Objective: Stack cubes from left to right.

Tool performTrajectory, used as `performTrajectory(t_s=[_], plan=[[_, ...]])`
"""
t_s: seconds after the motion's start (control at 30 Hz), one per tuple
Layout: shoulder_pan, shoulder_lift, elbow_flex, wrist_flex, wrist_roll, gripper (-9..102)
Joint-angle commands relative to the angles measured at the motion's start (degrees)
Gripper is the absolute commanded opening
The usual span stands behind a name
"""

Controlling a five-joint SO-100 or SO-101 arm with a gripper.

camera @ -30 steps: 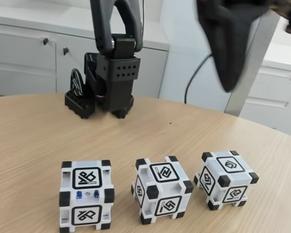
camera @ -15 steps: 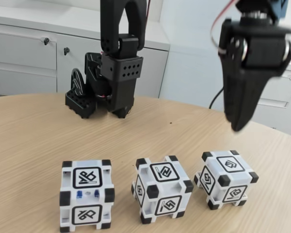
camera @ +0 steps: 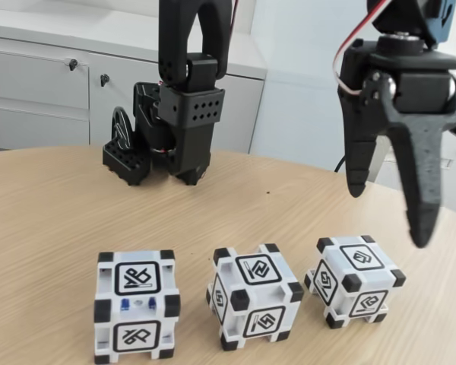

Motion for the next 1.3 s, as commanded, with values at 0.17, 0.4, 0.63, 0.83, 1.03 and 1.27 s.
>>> performTrajectory(t_s=[0.17, 0.4, 0.63, 0.83, 1.03, 1.27], plan=[[-0.18, 0.35, -1.93, -0.62, -7.38, 40], [-0.18, -5.62, -2.72, -0.7, -8.0, 40], [-0.18, -11.6, -2.81, -0.7, -10.11, 41], [-0.26, -13.71, -2.9, -0.7, -11.69, 41], [-0.26, -14.94, -2.9, -0.79, -12.83, 41], [-0.18, -17.84, -2.9, -6.15, -13.97, 41]])
